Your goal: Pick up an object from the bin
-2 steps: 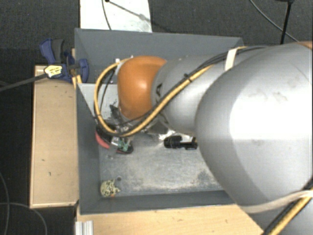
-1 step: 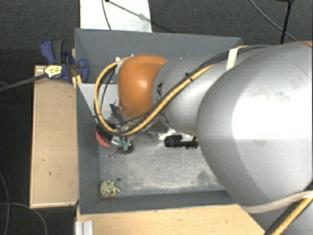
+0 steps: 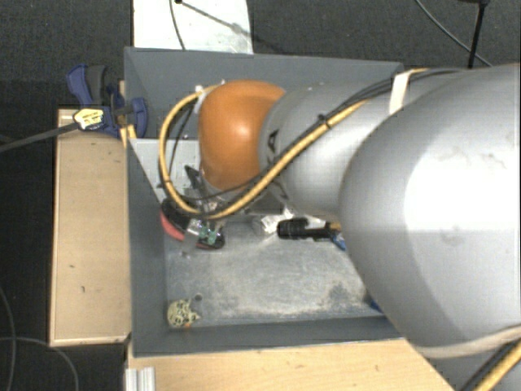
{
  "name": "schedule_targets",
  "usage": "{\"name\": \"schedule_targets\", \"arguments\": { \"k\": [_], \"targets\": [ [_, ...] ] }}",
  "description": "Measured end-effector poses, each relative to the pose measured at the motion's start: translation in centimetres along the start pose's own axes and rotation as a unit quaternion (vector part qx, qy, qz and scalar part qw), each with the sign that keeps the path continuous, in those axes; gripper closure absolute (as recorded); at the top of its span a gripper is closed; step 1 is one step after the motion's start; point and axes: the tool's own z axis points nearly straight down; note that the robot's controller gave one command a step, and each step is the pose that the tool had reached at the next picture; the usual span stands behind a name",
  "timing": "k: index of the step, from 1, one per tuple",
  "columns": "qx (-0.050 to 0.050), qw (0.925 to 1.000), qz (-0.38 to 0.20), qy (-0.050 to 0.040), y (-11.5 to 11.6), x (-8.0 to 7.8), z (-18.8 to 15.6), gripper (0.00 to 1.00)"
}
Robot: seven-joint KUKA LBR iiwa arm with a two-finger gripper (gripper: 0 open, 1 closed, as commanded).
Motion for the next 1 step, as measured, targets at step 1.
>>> {"name": "schedule_targets", "arguments": {
  "k": [1],
  "targets": [
    [0.0,1.0,-0.001,-0.0004,0.04,-0.04,-0.47,1.0]
  ]
}}
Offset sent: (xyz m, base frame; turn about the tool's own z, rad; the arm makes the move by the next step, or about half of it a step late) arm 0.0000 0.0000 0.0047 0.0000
